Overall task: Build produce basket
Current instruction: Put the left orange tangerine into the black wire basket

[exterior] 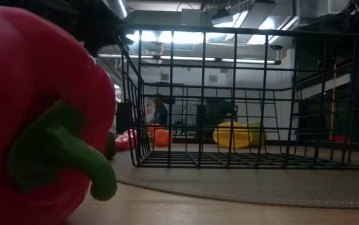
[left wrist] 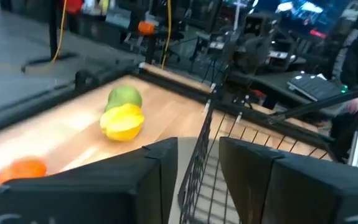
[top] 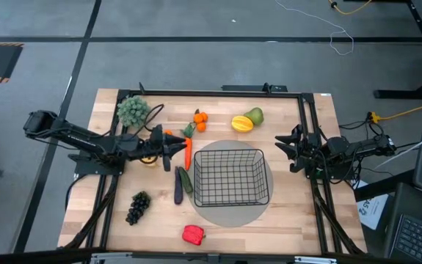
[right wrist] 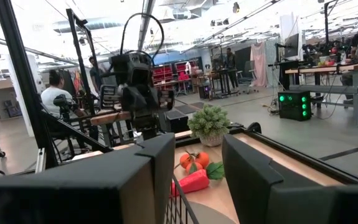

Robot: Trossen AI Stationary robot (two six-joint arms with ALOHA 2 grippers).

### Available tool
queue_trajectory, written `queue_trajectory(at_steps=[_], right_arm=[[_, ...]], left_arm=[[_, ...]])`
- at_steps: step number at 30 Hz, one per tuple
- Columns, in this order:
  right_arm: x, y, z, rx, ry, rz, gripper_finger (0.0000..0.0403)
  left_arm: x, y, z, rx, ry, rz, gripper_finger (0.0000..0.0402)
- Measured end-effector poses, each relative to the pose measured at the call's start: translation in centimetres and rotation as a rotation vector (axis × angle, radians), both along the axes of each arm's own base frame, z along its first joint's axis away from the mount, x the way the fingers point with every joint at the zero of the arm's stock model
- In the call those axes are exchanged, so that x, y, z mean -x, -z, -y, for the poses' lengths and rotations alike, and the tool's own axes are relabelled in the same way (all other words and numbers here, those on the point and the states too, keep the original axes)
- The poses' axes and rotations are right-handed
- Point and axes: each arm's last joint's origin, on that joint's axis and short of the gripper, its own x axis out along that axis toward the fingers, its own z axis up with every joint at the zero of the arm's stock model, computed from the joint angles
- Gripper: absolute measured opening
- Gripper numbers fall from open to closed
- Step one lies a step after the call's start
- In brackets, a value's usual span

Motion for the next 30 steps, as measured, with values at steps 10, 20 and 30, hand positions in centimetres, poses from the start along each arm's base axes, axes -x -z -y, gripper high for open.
queue_trajectory(at_steps=[10,20,30], right_arm=[[0.0,0.0,0.0,0.000,0.001,0.001,0.0131],[0.0,0.0,0.0,0.000,0.001,0.001,0.0131],[0.0,0.0,0.0,-0.003,-0.001,0.001,0.0131]], left_arm=[[-1.4,-4.5,0.3,-0.186,-0.078,-0.217,0.0106],[-1.3,-0.8,-0.6,-0.020,-0.303,-0.533,0.0106],[-1.6,2.2,-1.8,0.032,-0.416,-0.728,0.0106]])
